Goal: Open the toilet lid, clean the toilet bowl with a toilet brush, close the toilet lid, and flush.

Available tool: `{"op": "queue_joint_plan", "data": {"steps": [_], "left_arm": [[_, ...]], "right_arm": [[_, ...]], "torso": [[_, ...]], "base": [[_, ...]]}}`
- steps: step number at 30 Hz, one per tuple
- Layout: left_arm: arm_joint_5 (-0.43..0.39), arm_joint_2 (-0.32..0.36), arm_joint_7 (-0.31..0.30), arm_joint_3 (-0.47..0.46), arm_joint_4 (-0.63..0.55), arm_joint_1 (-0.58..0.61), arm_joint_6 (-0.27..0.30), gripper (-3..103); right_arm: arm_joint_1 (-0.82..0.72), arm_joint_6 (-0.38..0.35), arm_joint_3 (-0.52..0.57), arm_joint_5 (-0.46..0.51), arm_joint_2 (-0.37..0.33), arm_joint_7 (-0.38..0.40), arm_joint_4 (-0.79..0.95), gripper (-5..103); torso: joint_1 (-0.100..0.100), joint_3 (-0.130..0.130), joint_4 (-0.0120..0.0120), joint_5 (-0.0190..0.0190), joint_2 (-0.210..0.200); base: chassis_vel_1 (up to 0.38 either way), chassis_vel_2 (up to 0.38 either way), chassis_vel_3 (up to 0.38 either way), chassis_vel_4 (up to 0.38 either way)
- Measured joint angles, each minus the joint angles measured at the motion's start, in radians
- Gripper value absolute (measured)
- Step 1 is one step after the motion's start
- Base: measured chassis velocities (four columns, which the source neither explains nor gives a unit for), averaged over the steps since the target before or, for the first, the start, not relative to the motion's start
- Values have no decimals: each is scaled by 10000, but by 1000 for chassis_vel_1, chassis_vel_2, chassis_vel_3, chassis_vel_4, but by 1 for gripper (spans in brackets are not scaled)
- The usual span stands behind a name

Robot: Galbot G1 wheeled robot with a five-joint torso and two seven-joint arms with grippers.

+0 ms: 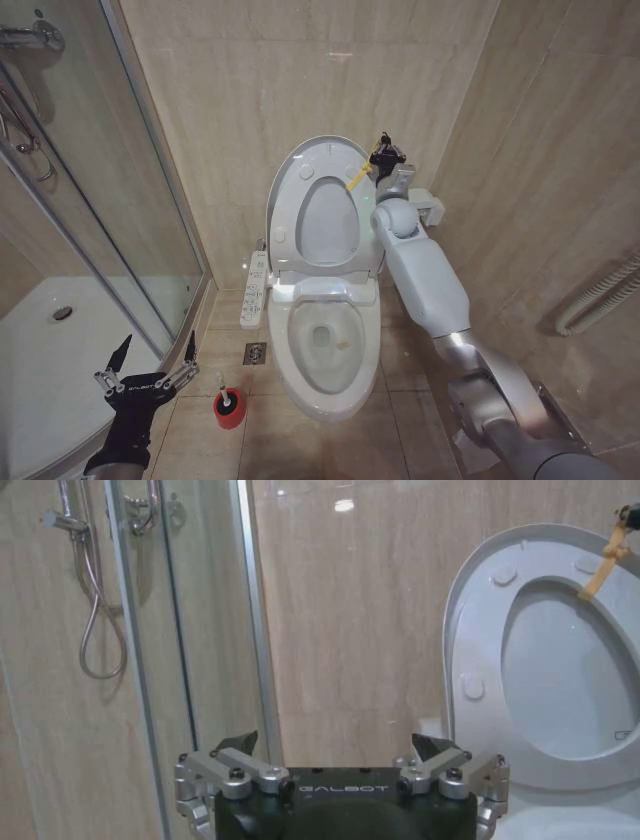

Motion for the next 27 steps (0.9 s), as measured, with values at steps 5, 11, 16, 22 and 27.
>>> {"op": "queue_joint_plan", "data": {"steps": [5,11,16,22,27], "left_arm": [[0,0,0,0,0,0,0,100],[0,0,0,0,0,1,0,100],[0,0,0,0,0,1,0,100],[0,0,0,0,0,1,0,100],[0,0,-1,0,0,0,0,100]], "right_arm": [[-746,-599,-32,674,-656,31,1416,0],[-2285,-1355,45,1518,-1557,166,3611,7],[-3013,-1719,230,1776,-2037,151,4689,33],[-4221,-2038,558,1823,-2697,197,6085,33],[-5413,-2131,976,1817,-2970,207,6996,60]], "torso": [[0,0,-5,2,0],[-1,0,-6,3,0],[-2,-1,-4,1,1],[-1,-1,-3,3,0],[-1,0,-1,3,0]], "base": [[0,0,0,0],[0,0,0,0],[0,0,0,0],[0,0,0,0],[0,0,0,0]]}}
